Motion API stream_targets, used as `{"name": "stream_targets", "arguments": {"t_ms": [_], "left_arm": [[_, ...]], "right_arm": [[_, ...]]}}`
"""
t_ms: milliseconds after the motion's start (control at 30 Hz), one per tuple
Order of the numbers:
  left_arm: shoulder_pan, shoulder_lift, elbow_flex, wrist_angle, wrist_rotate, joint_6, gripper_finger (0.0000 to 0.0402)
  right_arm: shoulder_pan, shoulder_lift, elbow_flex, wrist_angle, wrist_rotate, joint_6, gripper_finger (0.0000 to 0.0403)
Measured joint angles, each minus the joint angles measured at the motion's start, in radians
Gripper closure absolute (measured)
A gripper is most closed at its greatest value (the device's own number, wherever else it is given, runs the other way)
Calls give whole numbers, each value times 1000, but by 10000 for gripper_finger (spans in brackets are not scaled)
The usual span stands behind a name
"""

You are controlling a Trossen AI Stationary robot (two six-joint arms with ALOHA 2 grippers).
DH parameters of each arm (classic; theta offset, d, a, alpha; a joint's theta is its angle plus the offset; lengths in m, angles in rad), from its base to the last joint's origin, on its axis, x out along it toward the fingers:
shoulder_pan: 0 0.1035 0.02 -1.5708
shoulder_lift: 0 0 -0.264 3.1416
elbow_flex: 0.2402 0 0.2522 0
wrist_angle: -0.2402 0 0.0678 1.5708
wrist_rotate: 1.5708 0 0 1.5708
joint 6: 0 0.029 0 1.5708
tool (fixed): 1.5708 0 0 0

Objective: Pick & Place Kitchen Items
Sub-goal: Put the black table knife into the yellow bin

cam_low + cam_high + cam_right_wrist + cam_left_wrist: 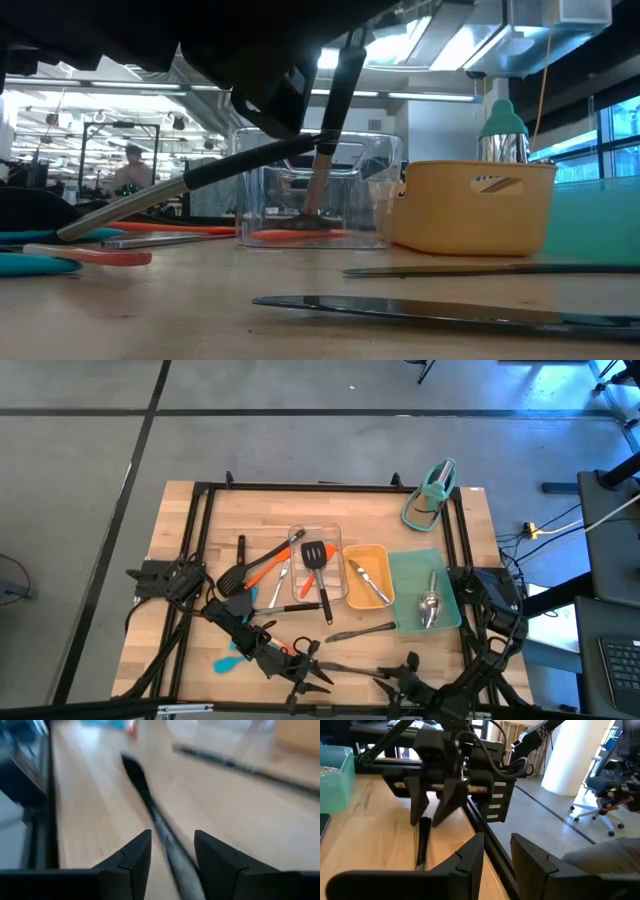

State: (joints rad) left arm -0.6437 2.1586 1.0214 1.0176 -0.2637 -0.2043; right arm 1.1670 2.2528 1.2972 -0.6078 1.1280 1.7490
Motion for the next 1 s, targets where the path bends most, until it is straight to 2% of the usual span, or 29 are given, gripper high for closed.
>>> {"name": "stream_targets", "arguments": {"t_ms": [167, 300, 733, 1000], "left_arm": [[0, 0, 0, -9, 0, -1, 313], [0, 0, 0, -32, -2, -8, 312], [-16, 0, 0, -51, -4, -37, 315], [-16, 0, 0, -51, -4, -37, 315]], "right_arm": [[-49, -9, 6, 82, -137, -213, 249], [-65, -7, 4, 119, -131, -321, 249], [-80, -8, 3, 105, -175, -321, 249], [-88, -8, 0, 165, -197, -377, 255]]}}
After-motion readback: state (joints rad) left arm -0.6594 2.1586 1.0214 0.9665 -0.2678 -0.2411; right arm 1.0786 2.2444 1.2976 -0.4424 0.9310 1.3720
